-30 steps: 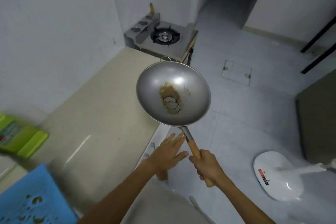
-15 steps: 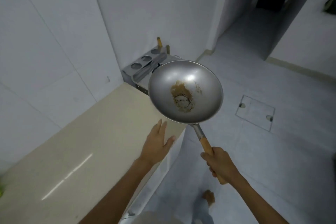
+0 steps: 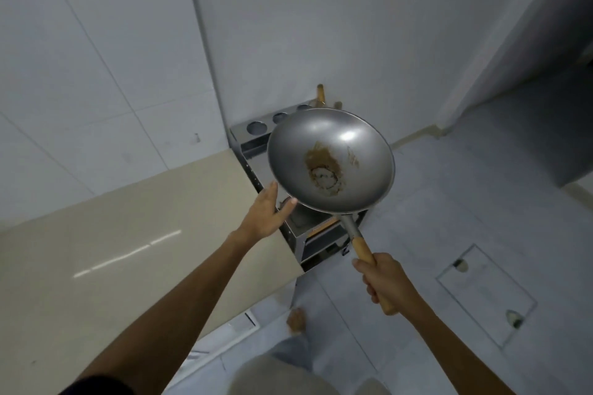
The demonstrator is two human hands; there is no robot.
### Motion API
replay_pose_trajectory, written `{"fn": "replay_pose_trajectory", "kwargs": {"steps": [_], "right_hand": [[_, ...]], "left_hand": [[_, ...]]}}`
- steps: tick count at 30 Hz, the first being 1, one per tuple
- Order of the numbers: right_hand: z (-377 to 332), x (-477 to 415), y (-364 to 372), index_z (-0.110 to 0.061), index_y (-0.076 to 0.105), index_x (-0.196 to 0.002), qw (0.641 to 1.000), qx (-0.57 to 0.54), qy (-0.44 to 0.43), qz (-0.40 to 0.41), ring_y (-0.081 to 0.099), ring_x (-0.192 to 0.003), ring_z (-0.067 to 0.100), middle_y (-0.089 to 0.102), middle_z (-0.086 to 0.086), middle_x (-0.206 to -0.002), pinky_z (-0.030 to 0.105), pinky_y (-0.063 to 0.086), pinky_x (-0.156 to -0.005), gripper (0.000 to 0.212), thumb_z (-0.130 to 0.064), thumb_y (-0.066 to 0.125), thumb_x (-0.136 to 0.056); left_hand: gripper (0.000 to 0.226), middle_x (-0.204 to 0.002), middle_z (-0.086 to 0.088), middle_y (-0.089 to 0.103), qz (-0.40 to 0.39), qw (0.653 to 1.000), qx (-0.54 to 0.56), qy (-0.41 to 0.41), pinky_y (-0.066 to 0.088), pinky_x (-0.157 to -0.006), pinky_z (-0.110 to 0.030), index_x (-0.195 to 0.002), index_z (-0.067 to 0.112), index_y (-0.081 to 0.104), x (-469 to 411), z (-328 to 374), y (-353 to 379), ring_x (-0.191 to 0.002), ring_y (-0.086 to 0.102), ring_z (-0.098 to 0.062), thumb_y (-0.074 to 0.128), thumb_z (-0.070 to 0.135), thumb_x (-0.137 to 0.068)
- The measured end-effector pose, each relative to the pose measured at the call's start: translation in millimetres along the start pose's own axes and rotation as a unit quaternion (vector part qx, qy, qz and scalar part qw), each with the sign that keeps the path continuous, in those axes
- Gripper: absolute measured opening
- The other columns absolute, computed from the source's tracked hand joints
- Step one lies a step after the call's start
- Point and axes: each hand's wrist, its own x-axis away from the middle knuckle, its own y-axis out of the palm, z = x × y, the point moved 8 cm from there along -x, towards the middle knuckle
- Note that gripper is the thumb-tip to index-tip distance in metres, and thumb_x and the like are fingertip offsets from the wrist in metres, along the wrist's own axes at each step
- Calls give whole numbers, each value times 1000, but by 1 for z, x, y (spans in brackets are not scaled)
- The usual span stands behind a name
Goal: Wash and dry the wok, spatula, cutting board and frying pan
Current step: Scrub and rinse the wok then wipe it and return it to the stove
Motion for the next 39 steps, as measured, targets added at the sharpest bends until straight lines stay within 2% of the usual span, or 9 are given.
{"fn": "replay_pose_trajectory", "kwargs": {"steps": [2,4,10,14,18,25,30,33,39], "right_hand": [[-9,-29,-5,-6,64,-87,1000,6,0,-17,53,-50,15,58,2,-58,27,45,-48,27,-32,66,-94],[-21,-57,-8,-5,64,-87,999,10,0,-37,51,-49,14,57,2,-56,26,43,-47,28,-32,66,-94],[-48,-128,-24,1,65,-89,997,50,3,-57,50,-48,16,56,6,-57,26,41,-46,33,-31,64,-95],[-55,-164,-34,1,65,-89,995,65,8,-77,49,-49,17,55,7,-57,27,41,-46,35,-33,64,-96],[-57,-191,-45,-6,62,-83,993,66,10,-96,48,-49,17,55,6,-58,26,40,-45,32,-35,64,-96],[-53,-229,-66,-1,63,-91,989,85,15,-121,47,-44,14,55,3,-53,24,37,-43,32,-33,65,-95],[-52,-242,-66,-7,60,-85,984,90,19,-149,41,-42,12,51,2,-53,23,35,-42,32,-37,61,-96],[-47,-246,-66,-6,59,-85,980,111,-1,-165,44,-42,12,52,2,-53,24,38,-41,33,-37,61,-96],[-50,-251,-65,-7,60,-82,966,166,-50,-191,53,-42,12,57,1,-52,28,49,-44,31,-35,61,-96]], "left_hand": [[68,-159,-7,35,3,1000,18,9,30,-119,-50,-157,21,25,-21,1,3,-145,33,-30,41,55,-101],[64,-161,-3,33,12,999,29,10,28,-120,-51,-157,25,25,-44,0,5,-148,28,-24,40,53,-102],[75,-166,-5,21,-3,997,-29,-76,21,-123,-48,-161,23,15,-97,-23,19,-151,18,-28,38,61,-100],[79,-169,-6,8,-25,993,-57,-105,18,-123,-53,-161,25,4,-122,-27,32,-154,9,-31,35,63,-99],[81,-169,-5,8,0,993,-31,-115,14,-125,-50,-161,25,3,-136,-25,41,-155,7,-28,39,63,-98],[84,-168,-7,12,19,988,-21,-154,14,-122,-44,-161,22,7,-147,-19,60,-154,10,-28,45,63,-98],[88,-168,-6,11,29,978,-24,-204,16,-123,-47,-161,21,8,-146,-19,73,-154,9,-28,46,64,-96],[86,-168,-5,11,30,976,-27,-213,23,-122,-50,-161,24,7,-142,-15,81,-153,13,-28,48,62,-96],[87,-169,-6,4,0,971,-29,-236,15,-123,-56,-161,30,1,-136,-18,84,-154,5,-34,50,61,-95]]}}
